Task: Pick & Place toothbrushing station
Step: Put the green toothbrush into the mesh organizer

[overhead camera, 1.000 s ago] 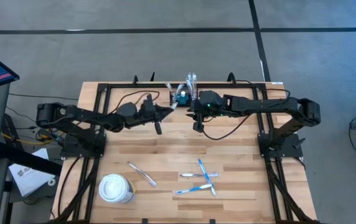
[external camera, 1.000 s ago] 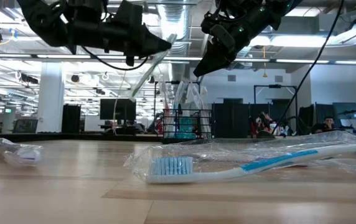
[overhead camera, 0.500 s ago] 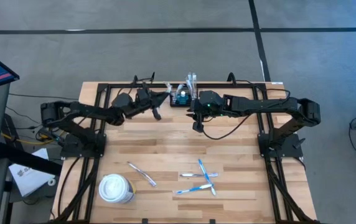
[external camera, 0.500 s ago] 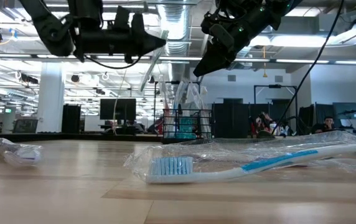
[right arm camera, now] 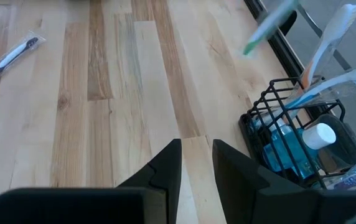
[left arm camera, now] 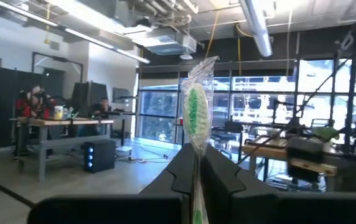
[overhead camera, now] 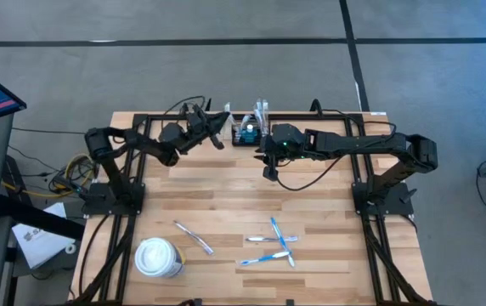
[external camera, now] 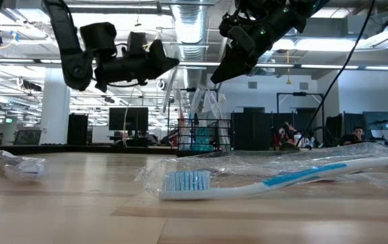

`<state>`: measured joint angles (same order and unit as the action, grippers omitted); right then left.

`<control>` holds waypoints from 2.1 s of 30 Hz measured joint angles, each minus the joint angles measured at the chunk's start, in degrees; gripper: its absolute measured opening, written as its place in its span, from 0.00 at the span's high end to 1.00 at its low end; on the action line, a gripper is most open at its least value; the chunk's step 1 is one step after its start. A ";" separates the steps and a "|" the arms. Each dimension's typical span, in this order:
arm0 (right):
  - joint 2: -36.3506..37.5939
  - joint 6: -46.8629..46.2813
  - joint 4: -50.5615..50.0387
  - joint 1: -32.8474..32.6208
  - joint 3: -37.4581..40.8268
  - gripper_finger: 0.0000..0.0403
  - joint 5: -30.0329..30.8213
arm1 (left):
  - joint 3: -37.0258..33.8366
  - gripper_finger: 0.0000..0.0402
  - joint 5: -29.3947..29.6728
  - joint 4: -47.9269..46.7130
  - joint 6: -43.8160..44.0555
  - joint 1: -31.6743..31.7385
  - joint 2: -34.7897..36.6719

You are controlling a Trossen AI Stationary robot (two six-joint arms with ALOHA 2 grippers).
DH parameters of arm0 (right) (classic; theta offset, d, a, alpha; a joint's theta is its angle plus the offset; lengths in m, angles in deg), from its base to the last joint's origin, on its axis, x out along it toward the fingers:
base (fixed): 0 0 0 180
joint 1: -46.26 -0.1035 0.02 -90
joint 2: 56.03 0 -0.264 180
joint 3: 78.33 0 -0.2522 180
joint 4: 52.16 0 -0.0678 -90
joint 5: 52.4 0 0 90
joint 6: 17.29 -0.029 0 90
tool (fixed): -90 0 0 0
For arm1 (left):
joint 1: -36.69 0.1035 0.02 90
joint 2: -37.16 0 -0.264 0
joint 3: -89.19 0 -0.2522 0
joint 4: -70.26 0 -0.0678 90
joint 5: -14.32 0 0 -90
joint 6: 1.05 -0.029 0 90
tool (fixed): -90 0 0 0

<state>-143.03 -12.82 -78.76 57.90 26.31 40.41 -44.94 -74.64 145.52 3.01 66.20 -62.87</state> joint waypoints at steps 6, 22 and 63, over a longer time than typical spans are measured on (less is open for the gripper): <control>0.00 0.00 0.00 0.00 0.00 0.80 0.00 | 4.38 0.99 0.07 0.03 1.10 0.82 -4.65; 0.00 0.02 -0.04 -1.12 0.00 0.80 0.00 | 8.89 0.99 3.89 0.17 -0.21 4.75 -8.74; 0.00 1.57 -0.04 -1.11 0.00 0.80 0.00 | 19.59 0.99 6.00 -1.17 2.04 4.09 -16.28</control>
<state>-143.03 -11.24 -78.80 56.78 26.31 40.41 -25.35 -68.64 144.34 5.06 70.30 -79.15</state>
